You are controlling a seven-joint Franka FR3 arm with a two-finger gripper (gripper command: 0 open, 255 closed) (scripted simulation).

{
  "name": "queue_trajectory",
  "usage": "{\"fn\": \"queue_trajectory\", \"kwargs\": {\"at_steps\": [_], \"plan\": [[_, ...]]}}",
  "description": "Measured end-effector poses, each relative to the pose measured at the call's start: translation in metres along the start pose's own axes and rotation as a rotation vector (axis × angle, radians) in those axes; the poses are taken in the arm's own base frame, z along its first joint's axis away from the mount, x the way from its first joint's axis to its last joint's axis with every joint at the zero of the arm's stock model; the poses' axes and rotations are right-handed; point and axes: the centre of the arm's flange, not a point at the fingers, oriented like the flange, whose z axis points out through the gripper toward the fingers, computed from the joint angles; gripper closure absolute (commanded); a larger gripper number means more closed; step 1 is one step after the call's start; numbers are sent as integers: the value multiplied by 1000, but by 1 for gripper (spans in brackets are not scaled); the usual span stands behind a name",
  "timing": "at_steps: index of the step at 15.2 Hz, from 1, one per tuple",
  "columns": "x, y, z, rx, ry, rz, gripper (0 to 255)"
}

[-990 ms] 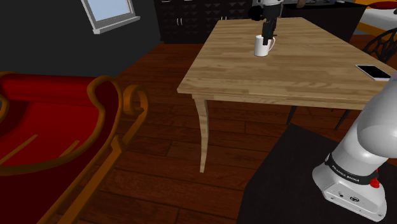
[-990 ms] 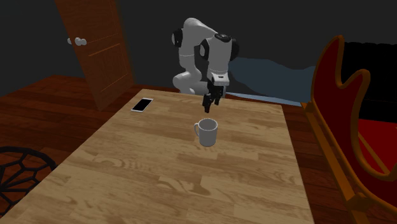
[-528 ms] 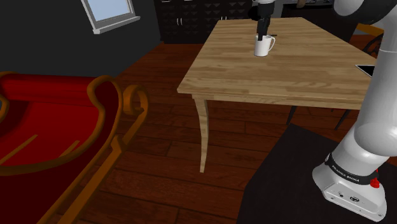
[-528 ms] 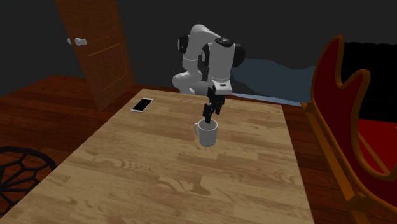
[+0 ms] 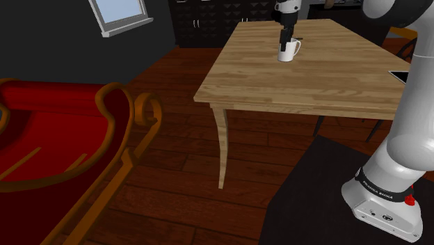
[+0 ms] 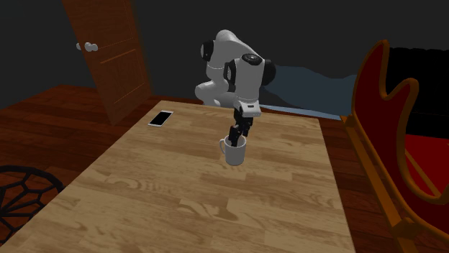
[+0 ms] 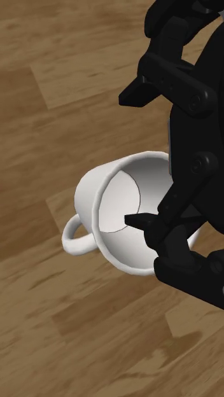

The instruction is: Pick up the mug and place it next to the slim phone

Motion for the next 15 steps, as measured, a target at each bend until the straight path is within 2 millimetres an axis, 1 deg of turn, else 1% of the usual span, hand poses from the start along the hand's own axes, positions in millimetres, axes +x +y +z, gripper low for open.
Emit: {"fn": "queue_trajectory", "kwargs": {"at_steps": [5, 6, 15], "plan": [[0, 0, 2, 0, 0, 0, 0], [0, 0, 2, 0, 0, 0, 255], [0, 0, 2, 0, 0, 0, 255]]}}
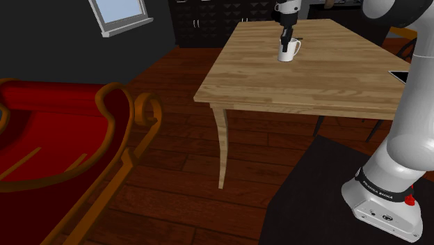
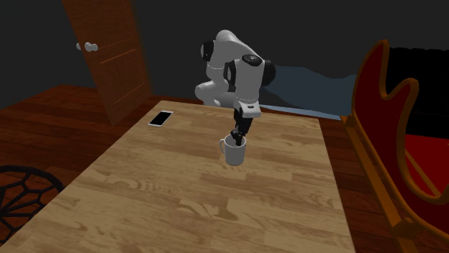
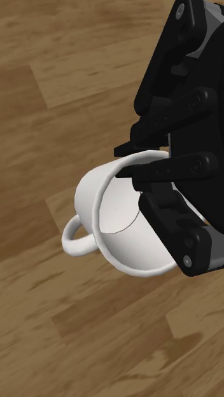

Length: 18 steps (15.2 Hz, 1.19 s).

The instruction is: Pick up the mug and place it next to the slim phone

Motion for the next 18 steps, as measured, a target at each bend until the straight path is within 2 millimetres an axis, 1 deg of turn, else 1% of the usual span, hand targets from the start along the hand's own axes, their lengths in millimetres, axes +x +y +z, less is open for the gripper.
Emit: {"fn": "queue_trajectory", "kwargs": {"at_steps": [2, 16, 18], "plan": [[0, 0, -2, 0, 0, 0, 255], [-4, 4, -71, 0, 0, 0, 255], [-17, -2, -76, 0, 0, 0, 255]]}}
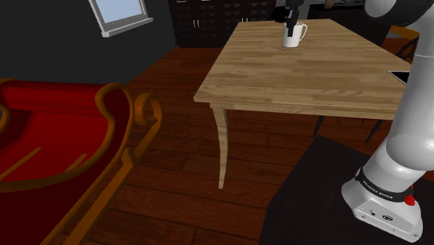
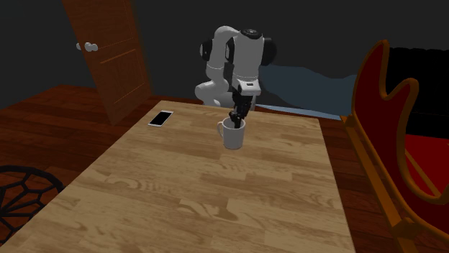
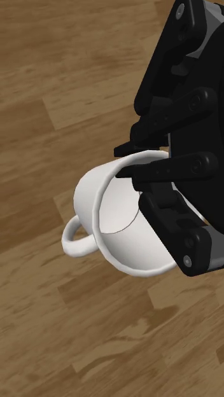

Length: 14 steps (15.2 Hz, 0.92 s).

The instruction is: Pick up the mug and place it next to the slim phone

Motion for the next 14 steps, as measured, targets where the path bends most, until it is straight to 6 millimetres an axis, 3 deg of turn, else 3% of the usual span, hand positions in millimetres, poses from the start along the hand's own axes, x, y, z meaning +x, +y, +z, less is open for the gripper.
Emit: {"fn": "queue_trajectory", "kwargs": {"at_steps": [14], "plan": [[-170, -60, -34, 0, 0, 0, 255]]}}
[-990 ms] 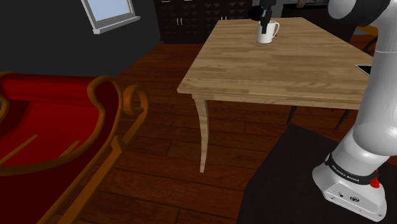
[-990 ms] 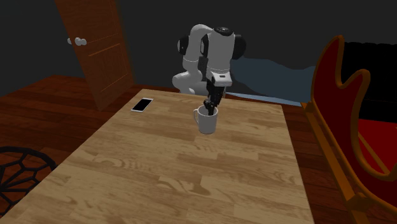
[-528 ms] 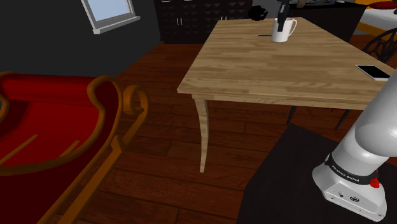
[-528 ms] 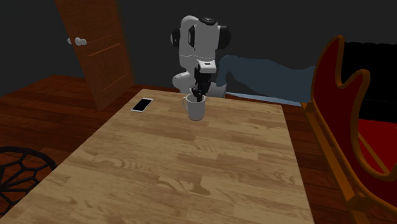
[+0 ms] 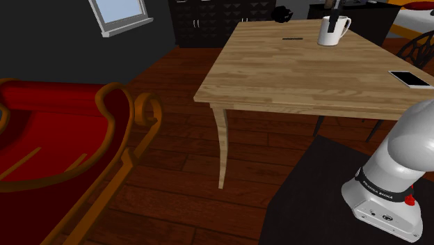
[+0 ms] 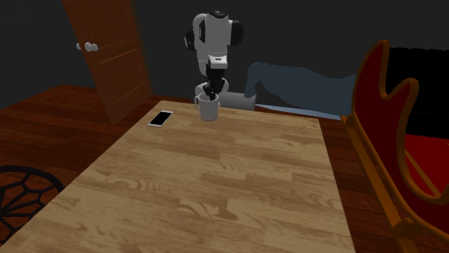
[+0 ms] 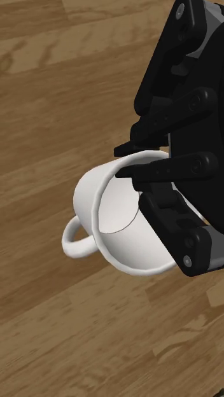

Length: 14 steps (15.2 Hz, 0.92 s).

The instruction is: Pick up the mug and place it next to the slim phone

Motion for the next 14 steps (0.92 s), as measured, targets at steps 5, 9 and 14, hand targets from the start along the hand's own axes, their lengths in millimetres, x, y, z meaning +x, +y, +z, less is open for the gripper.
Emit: {"fn": "queue_trajectory", "kwargs": {"at_steps": [5, 9, 14], "plan": [[-61, -20, -14, 0, 0, 0, 255], [-112, -37, -21, 0, 0, 0, 255], [-173, -57, -34, -1, 1, 0, 255]]}}
